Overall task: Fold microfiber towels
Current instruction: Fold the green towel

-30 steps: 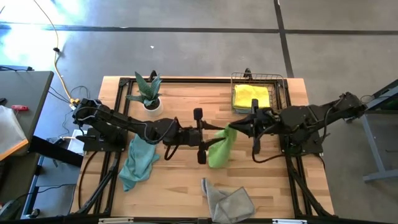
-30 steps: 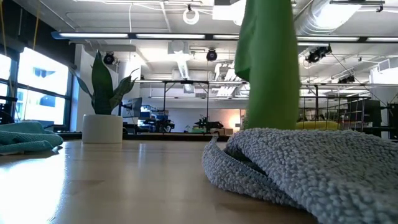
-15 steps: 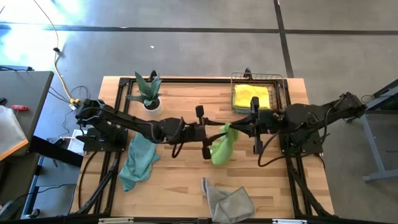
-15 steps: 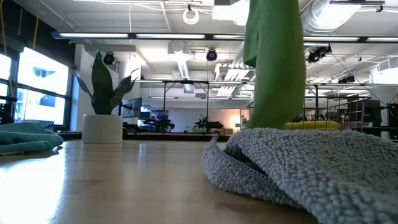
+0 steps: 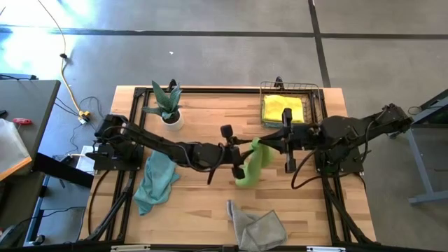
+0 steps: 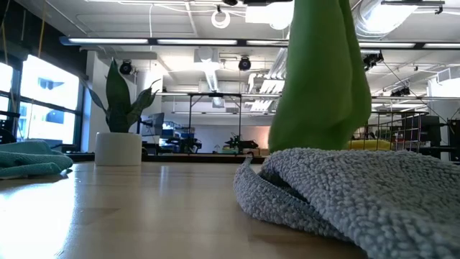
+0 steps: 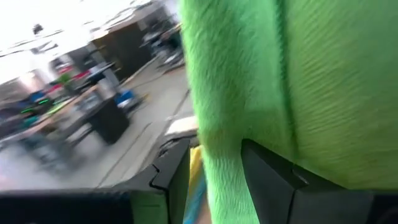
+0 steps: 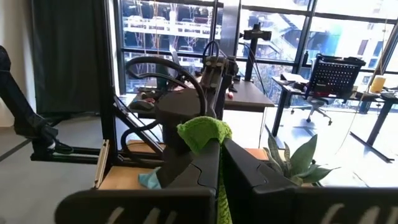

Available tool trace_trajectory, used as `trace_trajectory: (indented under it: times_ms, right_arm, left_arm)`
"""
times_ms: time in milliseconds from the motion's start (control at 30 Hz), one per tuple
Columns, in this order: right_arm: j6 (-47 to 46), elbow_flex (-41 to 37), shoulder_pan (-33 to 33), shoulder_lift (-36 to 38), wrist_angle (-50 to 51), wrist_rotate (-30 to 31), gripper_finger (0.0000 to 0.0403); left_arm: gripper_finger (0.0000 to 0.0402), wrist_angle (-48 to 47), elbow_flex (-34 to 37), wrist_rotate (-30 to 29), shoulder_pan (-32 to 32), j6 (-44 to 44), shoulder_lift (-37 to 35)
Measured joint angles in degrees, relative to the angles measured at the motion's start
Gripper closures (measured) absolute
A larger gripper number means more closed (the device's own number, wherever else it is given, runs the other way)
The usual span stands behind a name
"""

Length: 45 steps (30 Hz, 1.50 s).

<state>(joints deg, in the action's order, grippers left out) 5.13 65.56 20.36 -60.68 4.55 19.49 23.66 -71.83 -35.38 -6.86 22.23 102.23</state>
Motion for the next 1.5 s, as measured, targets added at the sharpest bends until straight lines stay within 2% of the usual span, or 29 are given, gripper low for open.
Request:
trace_trajectory:
  times_ms: [133, 367, 567, 800, 1000, 1067, 1500]
  right_arm:
    - [-0.5, 0.0, 0.0, 0.0, 1.5, -0.5, 0.0402]
    - [-4.6, 0.0, 0.1, 0.0, 4.1, -0.6, 0.0402]
    - [-3.7, 0.0, 0.1, 0.0, 4.3, 1.4, 0.0402]
    - [-2.1, 0.0, 0.1, 0.0, 4.2, 6.4, 0.0402]
    - [-2.1, 0.0, 0.0, 0.0, 3.8, 17.7, 0.0402]
    - [-2.1, 0.0, 0.0, 0.0, 3.8, 19.6, 0.0402]
    - [-2.1, 0.0, 0.1, -0.1, 0.5, 18.7, 0.0402]
  left_arm:
    - [0.0268, -2.0, 0.5, -9.3, -0.1, 0.5, 0.2]
    - [0.0268, -5.2, 2.6, -13.4, -0.5, 0.0, 0.1]
    - [0.0268, -9.0, 2.7, -12.9, -1.3, -4.1, 0.1]
    - [0.0268, -12.8, 2.7, -7.7, -3.8, -11.3, 0.7]
    - [0.0268, -10.9, 2.7, -8.8, -5.1, -12.6, 1.4]
    - [0.0268, -10.2, 2.7, -9.3, -5.5, -12.6, 1.3]
    - [0.0268, -9.2, 2.7, -10.3, -5.0, -13.1, 1.3]
